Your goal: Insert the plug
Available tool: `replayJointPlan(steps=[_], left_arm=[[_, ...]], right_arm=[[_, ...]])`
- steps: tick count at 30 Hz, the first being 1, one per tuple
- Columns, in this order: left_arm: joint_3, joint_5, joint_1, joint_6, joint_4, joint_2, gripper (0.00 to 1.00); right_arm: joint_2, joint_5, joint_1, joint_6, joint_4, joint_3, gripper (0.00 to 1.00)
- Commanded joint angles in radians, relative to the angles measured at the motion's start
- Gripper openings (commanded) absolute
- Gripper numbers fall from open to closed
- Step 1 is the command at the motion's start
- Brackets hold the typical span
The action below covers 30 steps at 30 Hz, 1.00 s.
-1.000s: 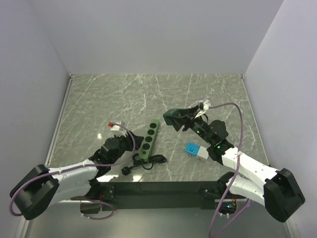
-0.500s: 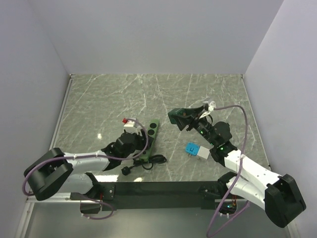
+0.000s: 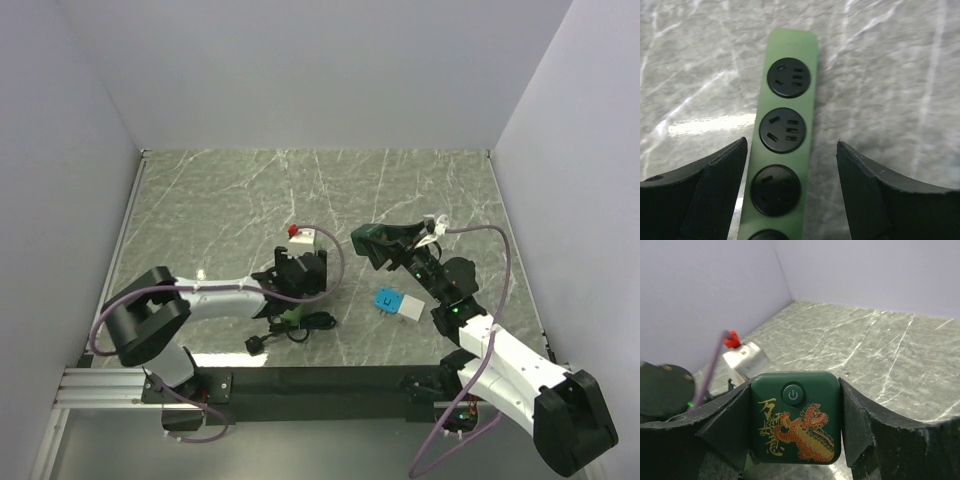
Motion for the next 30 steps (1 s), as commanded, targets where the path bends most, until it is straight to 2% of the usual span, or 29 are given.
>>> replayJointPlan(steps=[1,8,10,13,14,19,26,30], left_arm=[[0.091,-0.183,-0.034,-0.028,-0.205,0.069,0.78],[0.187,-0.239,-0.057,-0.020,-0.264,0.175,0.78],[0.198,-0.248,-0.057,-0.017,-0.277,0.189,0.74],[0.212,-0.233,-0.056,-0.013,-0.272,0.198,0.50],[0.215,-0.228,-0.056,-0.016,-0.275,0.202,0.31],[0.282,-0.220,0.033,-0.112,-0.350,0.248,0.01],[0.264,-0.187,0.246,-0.221,-0.266,0.201,0.00],[0.273,-0.207,0.346,-0.364,-0.275,0.207,0.00]], right_arm=[[-0.038,-0.046,-0.034,0.027,0.122,-0.018,0.00],[-0.043,-0.118,-0.105,0.070,0.188,-0.057,0.00],[-0.044,-0.130,-0.119,0.085,0.200,-0.066,0.00],[-0.047,-0.141,-0.132,0.093,0.208,-0.069,0.00],[-0.043,-0.144,-0.136,0.097,0.211,-0.069,0.00],[-0.047,-0.159,-0.142,0.113,0.220,-0.068,0.00],[-0.070,-0.144,-0.143,0.102,0.197,-0.071,0.00],[-0.075,-0.143,-0.142,0.098,0.186,-0.068,0.00]])
